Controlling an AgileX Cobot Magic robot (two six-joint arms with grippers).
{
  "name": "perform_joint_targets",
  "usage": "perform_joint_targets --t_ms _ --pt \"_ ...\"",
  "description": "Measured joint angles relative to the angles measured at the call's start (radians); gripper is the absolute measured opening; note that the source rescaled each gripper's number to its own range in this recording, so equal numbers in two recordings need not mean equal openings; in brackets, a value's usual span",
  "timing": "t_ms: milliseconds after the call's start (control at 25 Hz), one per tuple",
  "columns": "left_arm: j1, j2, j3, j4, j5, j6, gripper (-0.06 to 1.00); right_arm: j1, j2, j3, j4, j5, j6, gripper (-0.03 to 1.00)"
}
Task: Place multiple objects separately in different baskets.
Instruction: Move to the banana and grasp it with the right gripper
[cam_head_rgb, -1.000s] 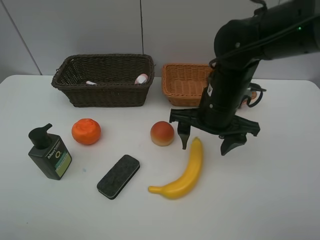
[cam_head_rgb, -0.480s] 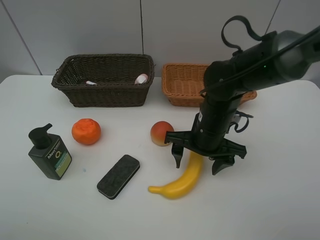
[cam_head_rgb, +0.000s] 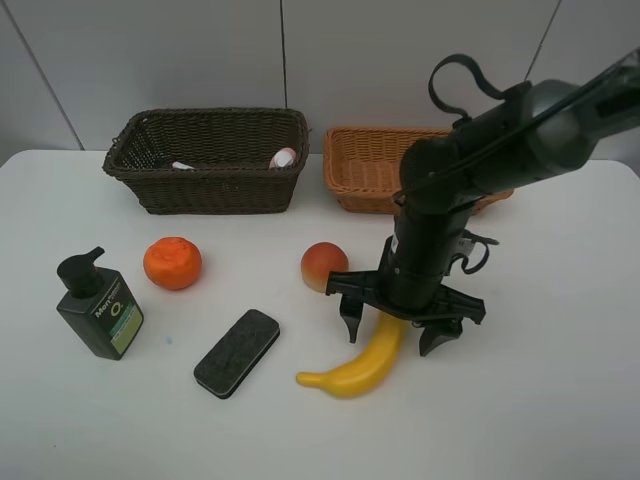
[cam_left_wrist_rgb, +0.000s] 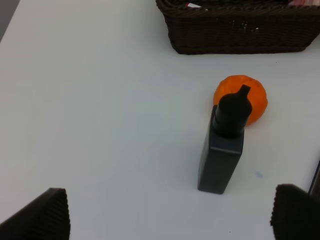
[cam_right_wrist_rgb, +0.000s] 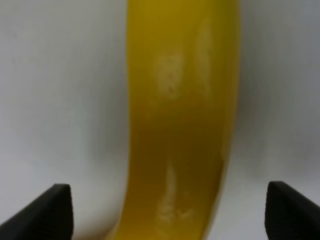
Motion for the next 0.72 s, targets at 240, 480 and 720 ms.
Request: perform_joint_targets --t_ms 240,480,720 --pt "0.000 0.000 0.000 0.000 0.000 0.000 0.99 0.000 0.010 0.000 0.000 -0.005 -0.019 0.95" --pt "0.000 0.000 0.000 0.000 0.000 0.000 0.99 0.000 0.010 0.000 0.000 -0.005 -0.020 0.87" --pt "0.000 0.000 0.000 0.000 0.000 0.000 0.99 0.000 0.010 0.000 0.001 -0.005 -0.021 0.37"
